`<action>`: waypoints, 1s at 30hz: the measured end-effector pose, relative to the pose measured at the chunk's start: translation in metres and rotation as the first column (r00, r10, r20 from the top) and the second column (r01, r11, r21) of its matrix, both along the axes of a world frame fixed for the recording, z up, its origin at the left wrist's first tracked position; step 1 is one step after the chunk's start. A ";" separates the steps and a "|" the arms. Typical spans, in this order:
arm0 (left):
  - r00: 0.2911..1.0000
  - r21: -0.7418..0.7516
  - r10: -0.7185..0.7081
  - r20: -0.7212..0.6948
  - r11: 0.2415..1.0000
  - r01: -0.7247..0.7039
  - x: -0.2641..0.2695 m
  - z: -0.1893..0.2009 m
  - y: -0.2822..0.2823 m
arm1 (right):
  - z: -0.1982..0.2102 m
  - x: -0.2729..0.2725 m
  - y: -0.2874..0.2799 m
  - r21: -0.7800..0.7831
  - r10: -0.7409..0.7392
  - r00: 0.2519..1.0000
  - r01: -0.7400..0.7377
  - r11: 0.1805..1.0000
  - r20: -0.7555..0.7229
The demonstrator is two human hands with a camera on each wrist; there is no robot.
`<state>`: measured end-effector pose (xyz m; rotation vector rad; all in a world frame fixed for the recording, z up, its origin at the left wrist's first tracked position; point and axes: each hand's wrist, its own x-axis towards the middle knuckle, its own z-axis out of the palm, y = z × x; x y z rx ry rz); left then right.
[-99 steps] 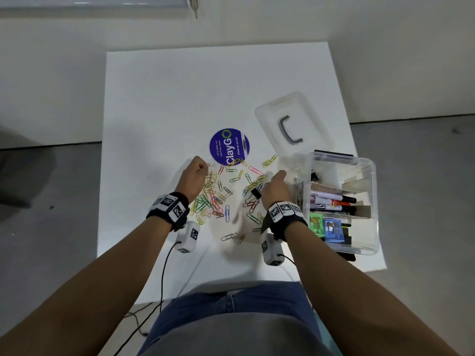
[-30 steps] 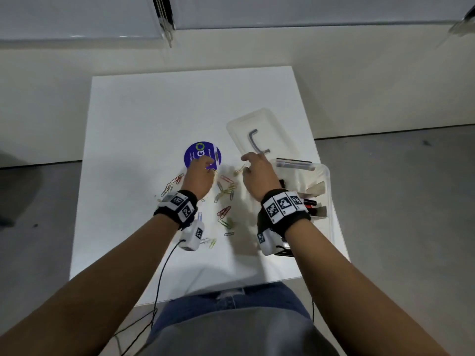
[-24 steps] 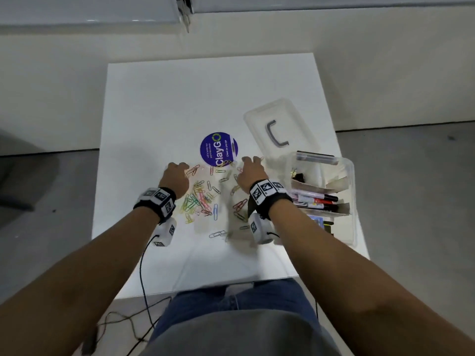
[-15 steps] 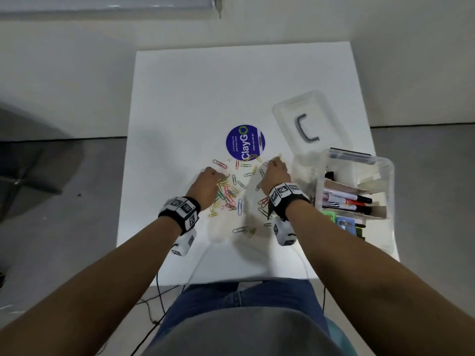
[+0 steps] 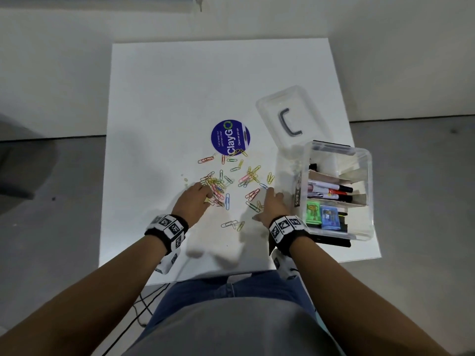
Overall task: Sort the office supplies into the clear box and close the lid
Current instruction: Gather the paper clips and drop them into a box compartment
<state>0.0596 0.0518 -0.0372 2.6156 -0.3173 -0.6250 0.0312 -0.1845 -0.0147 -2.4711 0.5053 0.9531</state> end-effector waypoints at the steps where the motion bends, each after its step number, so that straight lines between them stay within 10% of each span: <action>1: 1.000 0.002 0.001 -0.006 1.000 -0.001 0.000 0.000 -0.003 | -0.001 0.000 0.004 0.003 0.046 0.999 -0.046 0.999 0.014; 7: 1.000 0.014 -0.021 -0.018 1.000 0.021 0.002 0.010 -0.016 | -0.010 0.007 0.011 0.005 0.130 0.984 -0.132 0.991 0.125; 12: 1.000 -0.291 0.000 -0.022 0.957 -0.006 0.027 0.058 -0.074 | -0.013 0.005 0.007 0.022 0.066 0.989 -0.070 0.997 0.132; 22: 0.949 -0.412 -0.301 0.090 0.857 0.311 0.079 0.114 -0.240 | -0.008 -0.006 -0.007 0.171 -0.149 0.987 0.136 0.976 0.065; 30: 0.992 -0.337 -0.034 0.123 0.939 0.074 0.104 0.081 -0.166 | -0.014 -0.004 0.002 0.163 -0.223 0.946 0.188 0.969 0.235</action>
